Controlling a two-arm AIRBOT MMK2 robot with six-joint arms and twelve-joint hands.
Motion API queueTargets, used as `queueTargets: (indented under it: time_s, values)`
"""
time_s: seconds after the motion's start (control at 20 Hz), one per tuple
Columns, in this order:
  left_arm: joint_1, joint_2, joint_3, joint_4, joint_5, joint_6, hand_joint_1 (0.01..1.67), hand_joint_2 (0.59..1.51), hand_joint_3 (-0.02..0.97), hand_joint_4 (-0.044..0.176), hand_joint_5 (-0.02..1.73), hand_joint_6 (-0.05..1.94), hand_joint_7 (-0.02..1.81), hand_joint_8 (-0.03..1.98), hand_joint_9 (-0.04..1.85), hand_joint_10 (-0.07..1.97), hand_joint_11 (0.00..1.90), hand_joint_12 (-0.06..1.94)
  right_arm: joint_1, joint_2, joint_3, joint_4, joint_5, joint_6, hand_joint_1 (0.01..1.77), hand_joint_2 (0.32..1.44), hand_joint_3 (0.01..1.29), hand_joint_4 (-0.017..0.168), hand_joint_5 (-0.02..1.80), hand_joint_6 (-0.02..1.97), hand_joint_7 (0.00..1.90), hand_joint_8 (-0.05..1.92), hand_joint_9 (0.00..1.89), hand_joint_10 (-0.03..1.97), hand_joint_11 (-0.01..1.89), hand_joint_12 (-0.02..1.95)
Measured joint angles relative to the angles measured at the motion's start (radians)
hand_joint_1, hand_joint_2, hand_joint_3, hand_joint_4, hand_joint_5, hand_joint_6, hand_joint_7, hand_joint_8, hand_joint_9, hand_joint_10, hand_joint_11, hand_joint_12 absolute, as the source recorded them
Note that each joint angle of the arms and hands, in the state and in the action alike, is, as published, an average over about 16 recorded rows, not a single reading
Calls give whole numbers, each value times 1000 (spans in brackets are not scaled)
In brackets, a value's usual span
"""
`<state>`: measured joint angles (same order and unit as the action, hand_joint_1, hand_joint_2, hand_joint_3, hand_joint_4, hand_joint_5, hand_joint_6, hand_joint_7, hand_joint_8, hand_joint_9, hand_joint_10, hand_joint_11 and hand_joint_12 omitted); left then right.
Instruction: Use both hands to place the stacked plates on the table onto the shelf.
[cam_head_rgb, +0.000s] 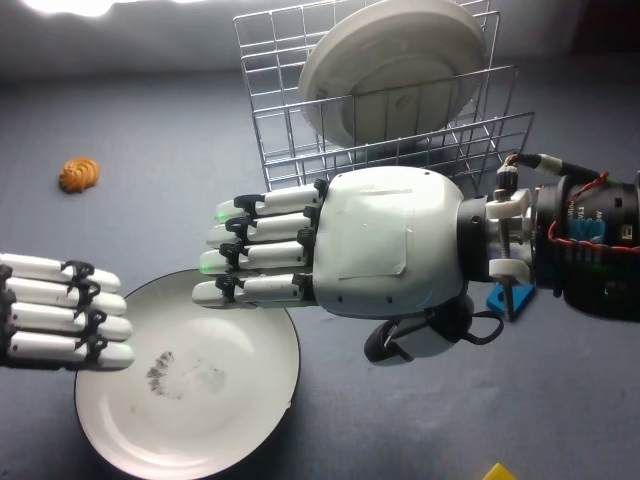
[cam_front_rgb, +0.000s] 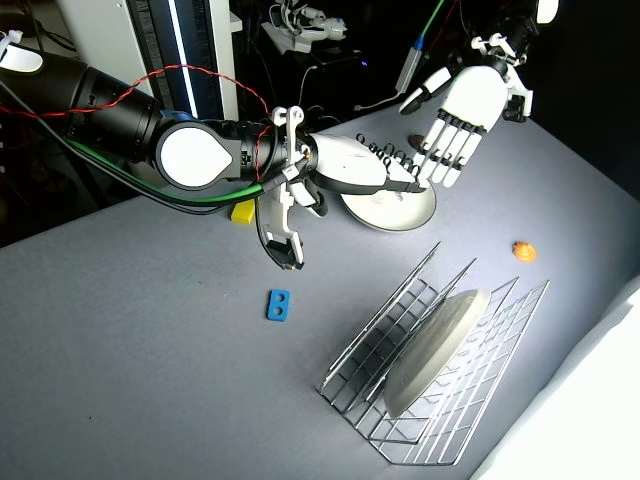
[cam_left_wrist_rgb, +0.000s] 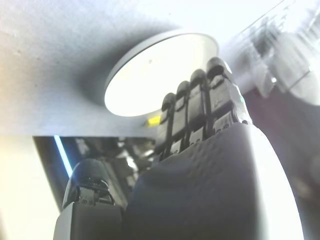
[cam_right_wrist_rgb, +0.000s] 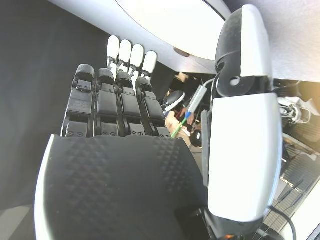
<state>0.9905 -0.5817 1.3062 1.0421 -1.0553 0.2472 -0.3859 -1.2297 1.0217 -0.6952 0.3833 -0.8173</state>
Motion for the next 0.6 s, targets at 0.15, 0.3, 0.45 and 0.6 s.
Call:
queueTargets:
  time_s: [0.15,0.3,0.45,0.6]
  values:
    - [14,-8,0,10,1,30,14,1149,15,0,88,9,81,14,71,9,23,79,0,0,0,0,0,0,1083,926,16,6,17,24,13,14,17,4,20,-6]
    - [25,-16,-4,17,17,48,14,1151,15,1,86,9,82,13,70,9,22,76,0,0,-1,0,0,0,1077,935,16,6,17,25,13,14,19,4,20,-7]
    - [34,-22,-10,18,40,57,15,1154,15,2,84,9,78,13,69,9,21,65,0,1,-2,0,0,0,1086,945,16,6,17,25,13,14,20,4,20,-6]
    - [40,-27,-16,15,66,60,15,1156,15,2,80,9,76,13,65,8,20,61,0,1,-4,0,0,-1,1085,955,16,6,16,25,13,15,22,4,20,-6]
